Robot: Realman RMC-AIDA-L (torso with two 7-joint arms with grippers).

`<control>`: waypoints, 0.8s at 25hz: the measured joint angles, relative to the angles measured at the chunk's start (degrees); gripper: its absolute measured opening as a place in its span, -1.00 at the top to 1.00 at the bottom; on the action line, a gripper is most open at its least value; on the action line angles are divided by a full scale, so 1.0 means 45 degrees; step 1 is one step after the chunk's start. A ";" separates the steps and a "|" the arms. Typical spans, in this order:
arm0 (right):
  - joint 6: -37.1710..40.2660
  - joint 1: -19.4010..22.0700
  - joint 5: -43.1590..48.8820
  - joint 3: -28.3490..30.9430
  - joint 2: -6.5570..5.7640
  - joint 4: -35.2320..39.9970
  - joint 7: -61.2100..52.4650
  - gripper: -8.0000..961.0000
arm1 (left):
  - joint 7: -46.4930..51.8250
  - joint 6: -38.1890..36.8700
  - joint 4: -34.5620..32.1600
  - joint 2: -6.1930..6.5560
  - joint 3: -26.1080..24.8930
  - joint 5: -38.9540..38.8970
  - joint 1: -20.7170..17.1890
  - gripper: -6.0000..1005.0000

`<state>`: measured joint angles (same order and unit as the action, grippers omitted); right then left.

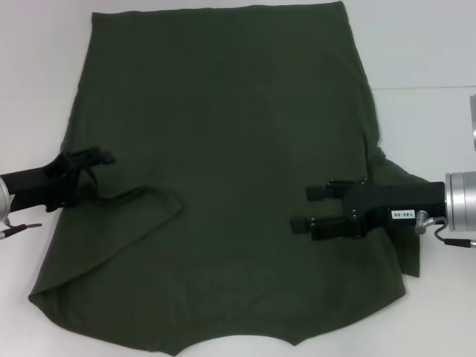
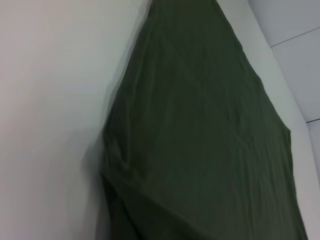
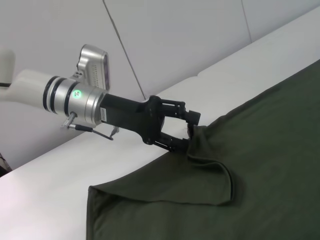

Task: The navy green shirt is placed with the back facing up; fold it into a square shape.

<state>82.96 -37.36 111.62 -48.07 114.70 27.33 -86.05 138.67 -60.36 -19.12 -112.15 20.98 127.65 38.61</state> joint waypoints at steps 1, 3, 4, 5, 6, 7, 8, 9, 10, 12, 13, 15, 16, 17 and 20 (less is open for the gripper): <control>-0.0005 -0.0003 0.0000 0.0000 -0.0001 0.0000 0.0001 -0.87 | 0.0053 0.0100 0.0000 0.0000 0.0092 0.0004 0.0000 -0.68; -0.0013 -0.0008 0.0000 0.0000 -0.0001 0.0000 0.0001 -0.87 | 0.0330 0.0163 -0.0066 0.0025 0.0290 0.0009 -0.0097 -0.68; -0.0016 -0.0008 0.0000 0.0000 -0.0001 0.0000 0.0000 -0.87 | 0.0420 0.0152 -0.0096 0.0043 0.0317 0.0011 -0.0151 -0.68; -0.0017 -0.0008 0.0000 0.0000 0.0000 0.0000 0.0001 -0.87 | 0.0534 0.0130 -0.0122 0.0074 0.0334 0.0016 -0.0209 -0.68; -0.0018 -0.0008 0.0000 0.0000 0.0000 0.0000 0.0001 -0.87 | 0.0619 0.0104 -0.0142 0.0100 0.0347 0.0020 -0.0265 -0.68; -0.0019 -0.0008 0.0001 0.0000 -0.0001 0.0000 0.0000 -0.87 | 0.0683 0.0088 -0.0146 0.0114 0.0355 0.0026 -0.0302 -0.68; -0.0019 -0.0007 0.0000 0.0000 -0.0001 0.0000 0.0001 -0.87 | 0.0794 0.0078 -0.0152 0.0127 0.0371 0.0057 -0.0346 -0.68; -0.0019 -0.0005 0.0000 0.0000 0.0000 0.0000 0.0001 -0.87 | 0.0874 0.0072 -0.0155 0.0129 0.0380 0.0090 -0.0376 -0.68; -0.0020 -0.0005 0.0000 0.0000 -0.0001 0.0000 0.0001 -0.87 | 0.0969 0.0071 -0.0174 0.0130 0.0380 0.0163 -0.0400 -0.68; -0.0020 -0.0002 0.0000 0.0000 0.0005 0.0000 0.0001 -0.87 | 0.1145 0.0064 -0.0208 0.0130 0.0370 0.0302 -0.0436 -0.68; -0.0020 -0.0001 0.0001 0.0000 0.0009 0.0000 0.0000 -0.87 | 0.1163 0.0057 -0.0208 0.0126 0.0366 0.0304 -0.0439 -0.68; -0.0020 0.0002 0.0000 0.0000 0.0012 0.0000 0.0001 -0.87 | 0.1184 0.0028 -0.0176 0.0096 0.0342 0.0273 -0.0415 -0.68; -0.0020 0.0002 0.0000 0.0000 0.0012 0.0000 0.0001 -0.87 | 0.1184 0.0028 -0.0176 0.0096 0.0342 0.0273 -0.0415 -0.68; -0.0020 0.0002 0.0000 0.0000 0.0015 0.0000 0.0002 -0.87 | 0.1241 0.0007 -0.0144 0.0047 0.0299 0.0238 -0.0341 -0.68; -0.0020 0.0003 0.0000 0.0000 0.0018 0.0000 0.0014 -0.87 | 0.1383 0.0008 -0.0076 -0.0002 0.0262 0.0225 -0.0237 -0.68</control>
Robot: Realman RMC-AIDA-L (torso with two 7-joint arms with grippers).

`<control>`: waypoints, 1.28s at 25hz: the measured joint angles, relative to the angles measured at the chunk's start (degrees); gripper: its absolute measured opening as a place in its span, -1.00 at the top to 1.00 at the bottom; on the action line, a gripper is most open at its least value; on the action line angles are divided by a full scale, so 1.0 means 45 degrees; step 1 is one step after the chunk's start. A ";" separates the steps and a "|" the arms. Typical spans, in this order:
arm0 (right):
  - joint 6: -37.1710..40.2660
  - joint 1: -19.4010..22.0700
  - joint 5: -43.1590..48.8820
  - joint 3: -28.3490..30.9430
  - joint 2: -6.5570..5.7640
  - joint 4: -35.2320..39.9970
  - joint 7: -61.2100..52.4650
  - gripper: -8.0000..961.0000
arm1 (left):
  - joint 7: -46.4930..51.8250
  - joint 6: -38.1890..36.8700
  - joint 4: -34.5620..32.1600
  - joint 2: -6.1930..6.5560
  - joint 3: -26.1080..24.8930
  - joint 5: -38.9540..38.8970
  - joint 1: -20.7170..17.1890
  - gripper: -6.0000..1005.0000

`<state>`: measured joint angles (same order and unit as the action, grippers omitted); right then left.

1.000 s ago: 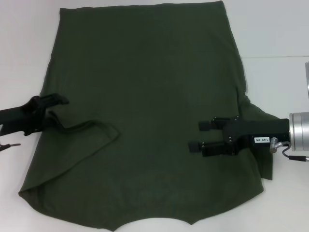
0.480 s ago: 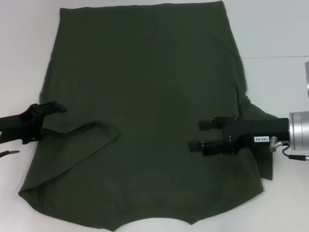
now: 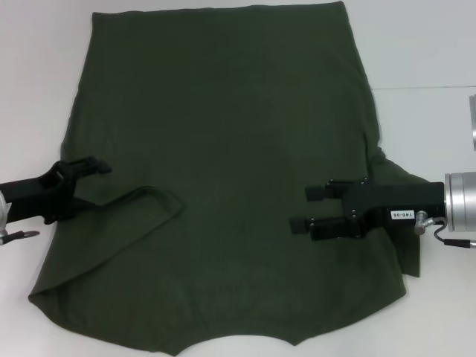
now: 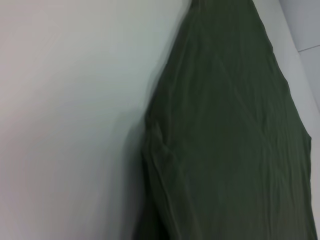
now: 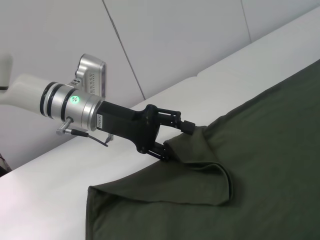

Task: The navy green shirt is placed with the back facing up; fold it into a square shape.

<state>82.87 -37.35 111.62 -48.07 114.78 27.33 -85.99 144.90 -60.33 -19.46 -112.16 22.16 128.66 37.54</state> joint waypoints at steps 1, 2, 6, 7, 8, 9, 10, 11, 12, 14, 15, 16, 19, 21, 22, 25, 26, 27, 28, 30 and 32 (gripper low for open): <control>-0.0004 0.0000 0.0000 0.0001 0.0001 0.0001 0.0007 -0.87 | 0.0043 0.0004 0.0028 -0.0008 0.0000 -0.0006 0.0041 -0.68; -0.0008 -0.0001 0.0000 0.0009 0.0001 0.0001 0.0016 -0.87 | 0.0106 0.0023 0.0051 -0.0014 0.0004 -0.0014 0.0082 -0.68; -0.0018 0.0000 0.0000 0.0035 0.0001 0.0001 0.0059 -0.87 | 0.0396 0.0265 0.0085 -0.0053 0.0048 0.0012 0.0126 -0.68; -0.0019 0.0000 0.0000 0.0037 0.0001 0.0001 0.0071 -0.87 | 0.0417 0.0328 0.0087 -0.0060 0.0051 0.0013 0.0117 -0.68; -0.0019 0.0000 0.0000 0.0038 0.0001 0.0000 0.0080 -0.87 | 0.0442 0.0416 0.0087 -0.0064 0.0052 0.0010 0.0101 -0.68; -0.0020 0.0000 0.0000 0.0039 0.0003 0.0001 0.0088 -0.87 | 0.0508 0.0509 0.0087 -0.0070 0.0054 0.0004 0.0076 -0.68; -0.0019 0.0000 0.0000 0.0038 0.0008 0.0000 0.0092 -0.87 | 0.0561 0.0578 0.0087 -0.0076 0.0054 -0.0003 0.0060 -0.68; -0.0019 0.0000 0.0001 0.0038 0.0012 0.0001 0.0096 -0.87 | 0.0607 0.0633 0.0088 -0.0082 0.0055 -0.0004 0.0051 -0.68; -0.0019 0.0000 0.0000 0.0039 0.0017 0.0000 0.0101 -0.87 | 0.0634 0.0671 0.0087 -0.0092 0.0042 -0.0007 0.0039 -0.68; -0.0019 0.0006 0.0000 0.0039 0.0020 0.0001 0.0108 -0.87 | 0.0654 0.0767 0.0087 -0.0117 -0.0004 -0.0024 0.0031 -0.68; -0.0019 0.0010 0.0000 0.0039 0.0020 0.0001 0.0112 -0.87 | 0.0659 0.0827 0.0087 -0.0142 -0.0020 -0.0049 0.0034 -0.69; -0.0019 0.0011 0.0001 0.0044 0.0020 0.0001 0.0114 -0.87 | 0.0665 0.0872 0.0087 -0.0167 -0.0029 -0.0090 0.0052 -0.69; -0.0018 0.0014 0.0001 0.0065 0.0018 0.0000 0.0116 -0.87 | 0.0635 0.0946 0.0064 -0.0252 -0.0048 -0.0643 0.0281 -0.69; -0.0017 0.0010 0.0000 0.0076 -0.0001 0.0001 0.0110 -0.87 | 0.0536 0.1040 0.0027 -0.0281 -0.0037 -0.1053 0.0493 -0.69; -0.0018 0.0006 0.0000 0.0077 -0.0008 0.0000 0.0103 -0.87 | 0.0491 0.1174 0.0028 -0.0289 -0.0004 -0.1180 0.0664 -0.69; -0.0018 -0.0001 0.0001 0.0081 -0.0031 0.0001 0.0084 -0.87 | 0.0314 0.1764 0.0074 -0.0345 0.0075 -0.1291 0.1221 -0.69; -0.0017 0.0002 0.0001 0.0085 -0.0036 0.0000 0.0078 -0.87 | 0.0226 0.1960 0.0089 -0.0392 0.0075 -0.1296 0.1390 -0.69; -0.0016 0.0011 0.0000 0.0091 -0.0039 0.0000 0.0071 -0.87 | 0.0123 0.2168 0.0094 -0.0482 0.0060 -0.1304 0.1547 -0.69; -0.0016 0.0020 0.0001 0.0094 -0.0039 0.0001 0.0066 -0.87 | 0.0033 0.2410 0.0088 -0.0574 0.0040 -0.1312 0.1708 -0.69; 0.0001 0.0042 -0.0001 0.0097 -0.0039 0.0001 0.0056 -0.87 | -0.0154 0.2840 0.0059 -0.0736 0.0027 -0.1333 0.1982 -0.69; 0.0021 0.0065 -0.0010 0.0098 -0.0039 0.0001 0.0034 -0.87 | -0.0350 0.3149 0.0042 -0.0843 0.0008 -0.1348 0.2196 -0.69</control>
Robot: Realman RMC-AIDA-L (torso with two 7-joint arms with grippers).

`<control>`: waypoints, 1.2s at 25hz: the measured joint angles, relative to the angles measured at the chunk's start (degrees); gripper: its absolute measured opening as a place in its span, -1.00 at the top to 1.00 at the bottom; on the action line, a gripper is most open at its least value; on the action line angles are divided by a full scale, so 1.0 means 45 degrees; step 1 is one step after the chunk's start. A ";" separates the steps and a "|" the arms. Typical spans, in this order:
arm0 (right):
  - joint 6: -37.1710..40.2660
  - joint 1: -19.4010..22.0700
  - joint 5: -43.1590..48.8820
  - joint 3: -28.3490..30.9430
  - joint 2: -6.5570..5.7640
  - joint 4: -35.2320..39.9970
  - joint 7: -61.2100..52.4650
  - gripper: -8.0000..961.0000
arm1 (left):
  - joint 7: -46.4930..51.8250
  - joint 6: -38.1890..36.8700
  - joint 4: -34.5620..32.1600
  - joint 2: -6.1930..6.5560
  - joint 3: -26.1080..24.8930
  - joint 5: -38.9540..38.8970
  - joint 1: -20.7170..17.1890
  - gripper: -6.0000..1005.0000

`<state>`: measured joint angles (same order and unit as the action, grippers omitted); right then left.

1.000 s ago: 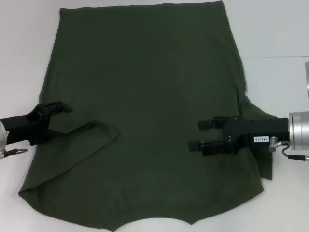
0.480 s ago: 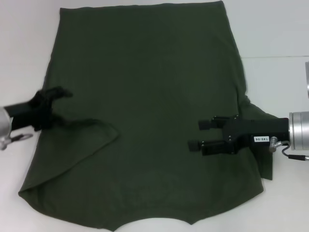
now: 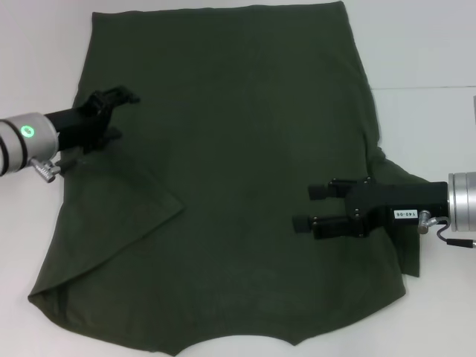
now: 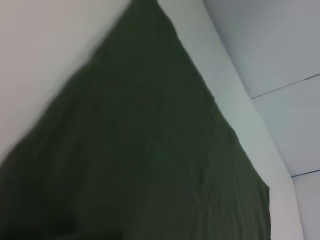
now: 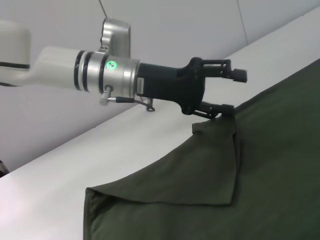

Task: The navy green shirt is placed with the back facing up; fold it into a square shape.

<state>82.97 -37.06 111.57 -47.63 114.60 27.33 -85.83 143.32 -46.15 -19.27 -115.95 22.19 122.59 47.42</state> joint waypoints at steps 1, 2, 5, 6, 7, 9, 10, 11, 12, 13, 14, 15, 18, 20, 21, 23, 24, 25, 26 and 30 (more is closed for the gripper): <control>0.0005 0.0011 -0.0008 0.0000 0.0000 0.0000 -0.0010 -0.87 | -0.0133 0.0089 -0.0007 -0.0046 -0.0009 -0.0048 0.0064 -0.69; 0.0007 0.0023 -0.0017 0.0000 0.0001 0.0000 -0.0020 -0.87 | -0.0238 0.0125 -0.0018 -0.0065 -0.0013 -0.0120 0.0092 -0.69; 0.0000 0.0047 -0.0062 0.0012 -0.0010 -0.0001 -0.0027 -0.87 | -0.0784 0.0039 -0.0056 -0.0080 -0.0017 -0.0738 0.0016 -0.69; 0.0000 0.0049 -0.0072 0.0018 -0.0011 -0.0001 -0.0031 -0.86 | -0.0982 -0.0054 -0.0056 -0.0076 -0.0017 -0.0976 -0.0044 -0.69; -0.0001 0.0051 -0.0078 0.0023 -0.0012 0.0000 -0.0036 -0.86 | -0.1399 -0.0303 -0.0058 -0.0059 -0.0020 -0.1477 -0.0173 -0.69; -0.0008 0.0052 -0.0083 0.0033 -0.0014 -0.0001 -0.0042 -0.86 | -0.2018 -0.0728 -0.0066 -0.0034 -0.0025 -0.2104 -0.0328 -0.69; -0.0013 0.0048 -0.0088 0.0038 -0.0013 0.0000 -0.0043 -0.86 | -0.2303 -0.0953 -0.0070 -0.0026 -0.0026 -0.2370 -0.0393 -0.69; -0.0022 0.0038 -0.0092 0.0049 -0.0009 0.0000 -0.0044 -0.86 | -0.2864 -0.1349 -0.0075 -0.0019 -0.0027 -0.2758 -0.0502 -0.69; -0.0028 0.0031 -0.0097 0.0066 -0.0005 0.0000 -0.0046 -0.86 | -0.3398 -0.1737 -0.0077 -0.0014 -0.0029 -0.3096 -0.0612 -0.69; -0.0033 0.0022 -0.0103 0.0112 -0.0002 0.0000 -0.0050 -0.86 | -0.3972 -0.2160 -0.0076 -0.0007 -0.0030 -0.3403 -0.0717 -0.69; -0.0038 0.0013 -0.0104 0.0195 0.0000 0.0000 -0.0055 -0.86 | -0.4531 -0.2591 -0.0076 -0.0003 -0.0030 -0.3649 -0.0815 -0.69; -0.0041 0.0006 -0.0106 0.0292 0.0000 -0.0001 -0.0060 -0.86 | -0.5079 -0.3006 -0.0077 0.0002 -0.0031 -0.3838 -0.0911 -0.69; -0.0040 -0.0019 -0.0109 0.0621 0.0001 0.0000 -0.0075 -0.86 | -0.6824 -0.4407 -0.0113 0.0005 0.0006 -0.4107 -0.1227 -0.69; -0.0041 -0.0050 -0.0108 0.0793 0.0002 0.0000 -0.0128 -0.86 | -0.7929 -0.5532 -0.0273 0.0006 0.0109 -0.4055 -0.1505 -0.69; -0.0040 -0.0062 -0.0109 0.0884 0.0000 0.0000 -0.0168 -0.86 | -0.8220 -0.5870 -0.0355 0.0005 0.0166 -0.4020 -0.1609 -0.69; -0.0041 -0.0086 -0.0109 0.1227 -0.0010 0.0000 -0.0283 -0.86 | -0.8864 -0.6582 -0.0630 0.0005 0.0378 -0.3980 -0.1965 -0.69; -0.0041 -0.0086 -0.0109 0.1227 -0.0010 0.0000 -0.0283 -0.86 | -0.9181 -0.6920 -0.0788 0.0005 0.0528 -0.3975 -0.2187 -0.69; -0.0038 -0.0092 -0.0108 0.1362 -0.0011 -0.0001 -0.0361 -0.86 | -0.9500 -0.7290 -0.1013 0.0018 0.0754 -0.3975 -0.2448 -0.69; -0.0040 -0.0100 -0.0108 0.1498 -0.0013 0.0000 -0.0464 -0.86 | -0.9764 -0.7571 -0.1177 0.0044 0.0928 -0.3974 -0.2657 -0.69; 0.0100 -0.0230 -0.0107 0.1938 -0.0173 0.0085 -0.1751 -0.86 | -1.1280 -0.8931 -0.1802 0.0244 0.1862 -0.3938 -0.3566 -0.69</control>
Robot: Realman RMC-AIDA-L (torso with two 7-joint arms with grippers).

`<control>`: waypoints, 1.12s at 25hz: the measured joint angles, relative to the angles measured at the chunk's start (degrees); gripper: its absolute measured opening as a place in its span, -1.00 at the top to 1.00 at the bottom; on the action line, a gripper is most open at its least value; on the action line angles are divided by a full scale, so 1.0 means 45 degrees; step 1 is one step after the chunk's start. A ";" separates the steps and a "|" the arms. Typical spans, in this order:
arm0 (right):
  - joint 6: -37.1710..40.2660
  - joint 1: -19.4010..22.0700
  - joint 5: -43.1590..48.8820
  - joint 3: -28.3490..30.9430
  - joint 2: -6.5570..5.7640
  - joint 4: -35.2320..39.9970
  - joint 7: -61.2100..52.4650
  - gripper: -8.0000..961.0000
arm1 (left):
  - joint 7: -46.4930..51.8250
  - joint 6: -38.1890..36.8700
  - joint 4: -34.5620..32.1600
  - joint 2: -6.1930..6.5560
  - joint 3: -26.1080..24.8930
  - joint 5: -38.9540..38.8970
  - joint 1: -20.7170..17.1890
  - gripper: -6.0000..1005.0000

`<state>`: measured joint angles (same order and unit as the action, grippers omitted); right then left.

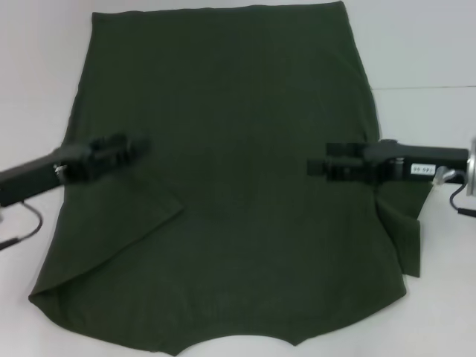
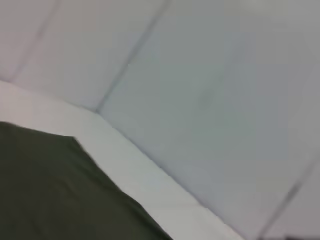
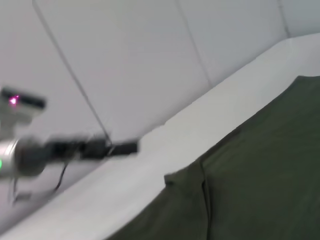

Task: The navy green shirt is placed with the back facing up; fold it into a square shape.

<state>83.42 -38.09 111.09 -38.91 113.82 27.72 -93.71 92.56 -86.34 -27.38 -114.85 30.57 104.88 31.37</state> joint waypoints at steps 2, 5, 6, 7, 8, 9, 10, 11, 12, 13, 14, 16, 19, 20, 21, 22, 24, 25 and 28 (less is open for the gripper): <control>0.0084 -0.0113 0.0015 0.0015 -0.0232 0.0048 -0.1136 -0.86 | -0.1058 -0.0994 -0.0238 0.0109 0.0197 0.0073 -0.0484 -0.69; 0.0194 -0.0340 0.0113 -0.0162 -0.0865 0.0066 -0.3463 -0.86 | -0.1849 -0.1886 -0.0557 0.0116 0.0182 0.0114 -0.0862 -0.69; 0.0263 -0.0407 0.0142 -0.0231 -0.1095 0.0065 -0.4149 -0.86 | -0.2165 -0.2211 -0.0743 0.0082 0.0175 0.0151 -0.1026 -0.69; 0.0396 -0.0472 0.0179 -0.0299 -0.1338 0.0076 -0.4930 -0.86 | -0.2408 -0.2396 -0.0861 0.0043 0.0176 0.0223 -0.1123 -0.69; 0.0547 -0.0530 0.0280 -0.0338 -0.1550 0.0147 -0.5766 -0.86 | -0.2658 -0.2497 -0.0941 0.0009 0.0178 0.0331 -0.1184 -0.69; 0.0657 -0.0569 0.0392 -0.0356 -0.1701 0.0229 -0.6516 -0.86 | -0.2864 -0.2569 -0.0974 -0.0014 0.0188 0.0445 -0.1222 -0.69; 0.0784 -0.0630 0.0673 -0.0363 -0.1860 0.0381 -0.7416 -0.86 | -0.3080 -0.2595 -0.0976 -0.0027 0.0203 0.0577 -0.1241 -0.69; 0.0901 -0.0682 0.1032 -0.0365 -0.1997 0.0543 -0.8286 -0.86 | -0.3230 -0.2604 -0.0957 -0.0039 0.0216 0.0695 -0.1251 -0.69; 0.1018 -0.0735 0.1433 -0.0366 -0.2095 0.0684 -0.9197 -0.86 | -0.3304 -0.2603 -0.0941 -0.0051 0.0221 0.0765 -0.1253 -0.69; 0.1136 -0.0792 0.1817 -0.0360 -0.2177 0.0773 -0.9807 -0.86 | -0.3428 -0.2600 -0.0924 -0.0079 0.0214 0.0820 -0.1254 -0.69; 0.1286 -0.0854 0.2256 -0.0338 -0.2254 0.0852 -1.0450 -0.86 | -0.3523 -0.2601 -0.0913 -0.0112 0.0201 0.0834 -0.1258 -0.69; 0.1603 -0.0917 0.3005 -0.0282 -0.2346 0.0994 -1.1285 -0.86 | -0.3697 -0.2636 -0.0910 -0.0156 0.0174 0.0817 -0.1265 -0.69; 0.1870 -0.0868 0.3732 -0.0257 -0.2409 0.1195 -1.1837 -0.86 | -0.4136 -0.2659 -0.0910 -0.0198 0.0168 0.0787 -0.1272 -0.69; 0.1942 -0.0822 0.3925 -0.0244 -0.2445 0.1224 -1.1909 -0.86 | -0.4250 -0.2656 -0.0910 -0.0211 0.0174 0.0800 -0.1274 -0.69; 0.2002 -0.0782 0.4023 -0.0228 -0.2477 0.1224 -1.1931 -0.86 | -0.4366 -0.2654 -0.0910 -0.0229 0.0192 0.0826 -0.1271 -0.69; 0.2051 -0.0747 0.4121 -0.0203 -0.2507 0.1225 -1.1951 -0.86 | -0.4392 -0.2655 -0.0910 -0.0234 0.0196 0.0843 -0.1264 -0.69; 0.2130 -0.0660 0.4332 -0.0080 -0.2547 0.1227 -1.1972 -0.83 | -0.4410 -0.2664 -0.0912 -0.0238 0.0201 0.0885 -0.1238 -0.69; 0.2153 -0.0604 0.4499 0.0008 -0.2558 0.1228 -1.1975 -0.79 | -0.4414 -0.2667 -0.0913 -0.0238 0.0207 0.0898 -0.1230 -0.69; 0.2142 -0.0420 0.4875 0.0141 -0.2590 0.1230 -1.1983 -0.70 | -0.4427 -0.2631 -0.0912 -0.0270 0.0225 0.0914 -0.1226 -0.69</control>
<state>93.06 -39.98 133.03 -38.28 102.17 33.25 -147.64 72.64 -98.18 -31.48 -116.07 31.58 108.99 25.86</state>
